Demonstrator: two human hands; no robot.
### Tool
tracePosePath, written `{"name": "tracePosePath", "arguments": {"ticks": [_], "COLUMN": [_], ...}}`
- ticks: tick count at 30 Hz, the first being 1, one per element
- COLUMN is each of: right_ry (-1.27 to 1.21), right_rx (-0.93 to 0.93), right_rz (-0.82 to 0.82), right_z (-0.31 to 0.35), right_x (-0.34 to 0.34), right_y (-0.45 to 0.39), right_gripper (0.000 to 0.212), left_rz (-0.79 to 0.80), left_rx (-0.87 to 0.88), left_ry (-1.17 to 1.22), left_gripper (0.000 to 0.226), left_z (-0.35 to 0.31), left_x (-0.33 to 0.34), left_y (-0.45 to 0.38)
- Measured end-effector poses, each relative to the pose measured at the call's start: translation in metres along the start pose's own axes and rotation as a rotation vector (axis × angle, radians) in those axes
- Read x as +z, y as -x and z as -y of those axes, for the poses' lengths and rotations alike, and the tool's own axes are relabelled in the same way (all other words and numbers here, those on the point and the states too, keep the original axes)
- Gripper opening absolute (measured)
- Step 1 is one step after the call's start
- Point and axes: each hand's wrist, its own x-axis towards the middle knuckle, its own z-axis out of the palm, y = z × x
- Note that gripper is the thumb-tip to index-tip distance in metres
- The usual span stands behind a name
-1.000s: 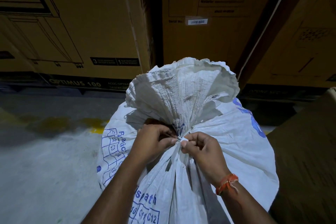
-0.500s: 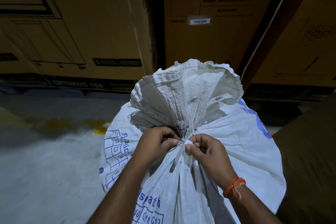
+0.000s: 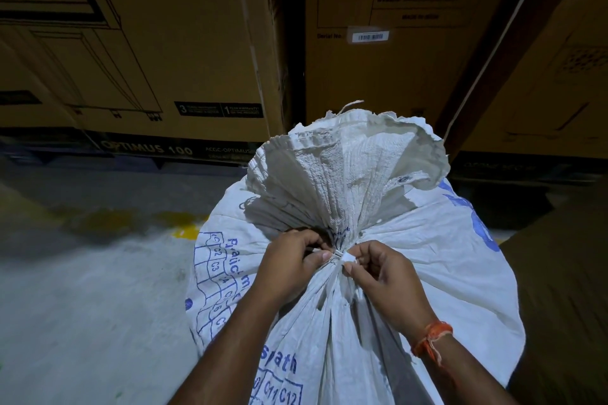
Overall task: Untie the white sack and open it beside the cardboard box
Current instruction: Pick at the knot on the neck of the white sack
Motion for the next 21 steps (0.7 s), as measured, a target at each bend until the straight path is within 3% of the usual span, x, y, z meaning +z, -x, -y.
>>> {"name": "tracePosePath", "arguments": {"ticks": [21], "right_ry": [0.029], "right_rx": [-0.002], "right_rz": [-0.040], "right_z": [0.0057], "right_x": [0.0027], "right_y": [0.0034], "right_gripper": [0.010], "left_rz": [-0.002], "left_rx": [-0.065], "left_ry": [0.037], "left_gripper": [0.018], "left_z": [-0.0040], "left_x": [0.0019], "left_y": [0.0014]}}
